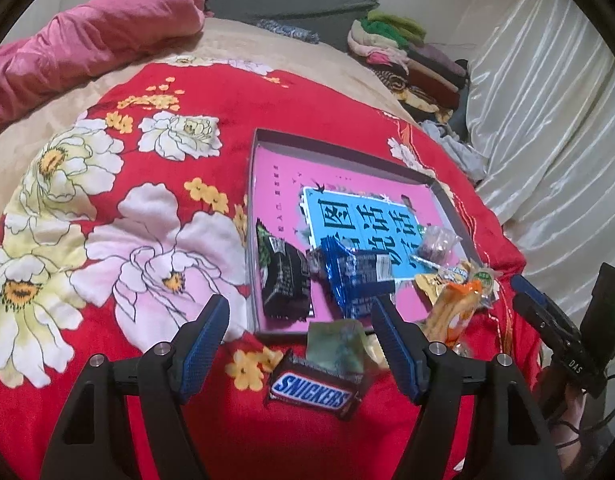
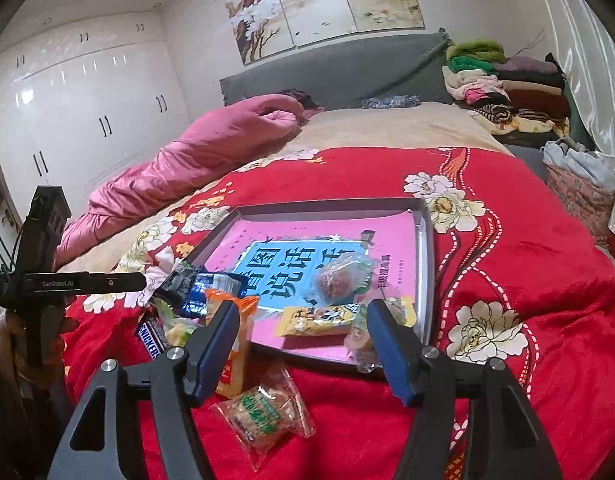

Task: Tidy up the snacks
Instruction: 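Withdraw both open grippers toward the snack pile, left gripper nearing the Snickers bar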

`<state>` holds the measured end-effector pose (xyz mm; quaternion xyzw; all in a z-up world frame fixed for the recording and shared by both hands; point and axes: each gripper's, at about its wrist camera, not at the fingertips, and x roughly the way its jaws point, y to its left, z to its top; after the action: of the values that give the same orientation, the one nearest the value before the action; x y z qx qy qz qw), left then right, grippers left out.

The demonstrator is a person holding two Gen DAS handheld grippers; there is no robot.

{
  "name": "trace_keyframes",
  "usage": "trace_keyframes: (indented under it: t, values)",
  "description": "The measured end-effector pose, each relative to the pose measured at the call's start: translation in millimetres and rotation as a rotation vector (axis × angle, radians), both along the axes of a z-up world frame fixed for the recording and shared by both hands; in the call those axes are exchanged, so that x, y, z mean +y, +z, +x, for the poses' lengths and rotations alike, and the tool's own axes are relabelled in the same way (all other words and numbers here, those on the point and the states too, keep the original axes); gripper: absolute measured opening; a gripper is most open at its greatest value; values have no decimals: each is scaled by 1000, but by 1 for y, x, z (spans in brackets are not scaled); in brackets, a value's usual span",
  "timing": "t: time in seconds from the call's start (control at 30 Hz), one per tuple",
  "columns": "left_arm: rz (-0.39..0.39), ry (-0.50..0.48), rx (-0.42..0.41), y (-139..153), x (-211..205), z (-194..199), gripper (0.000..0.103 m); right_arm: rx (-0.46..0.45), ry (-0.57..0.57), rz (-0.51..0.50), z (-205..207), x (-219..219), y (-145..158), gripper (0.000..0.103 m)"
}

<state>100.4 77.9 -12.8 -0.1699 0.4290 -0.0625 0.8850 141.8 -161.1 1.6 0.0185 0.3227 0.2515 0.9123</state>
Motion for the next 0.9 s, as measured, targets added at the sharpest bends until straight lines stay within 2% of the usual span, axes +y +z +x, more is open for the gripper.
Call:
trace_keyframes:
  t: [0.3,0.63,0.77,0.9]
  values:
    - [-27,11,66,-6,-3,-9,75,17,15,0,-8,3,-1,66]
    - [-114,7,182,-25,-14,-24,75,53,41,-18,-17,10,-5,67]
    - [-121,2,212,-33,-24,-29,75,75,55,-27,-20,14,-8,67]
    - [-130,41,229,-39,-27,-30,75,106,69,-55,-20,19,-15,68]
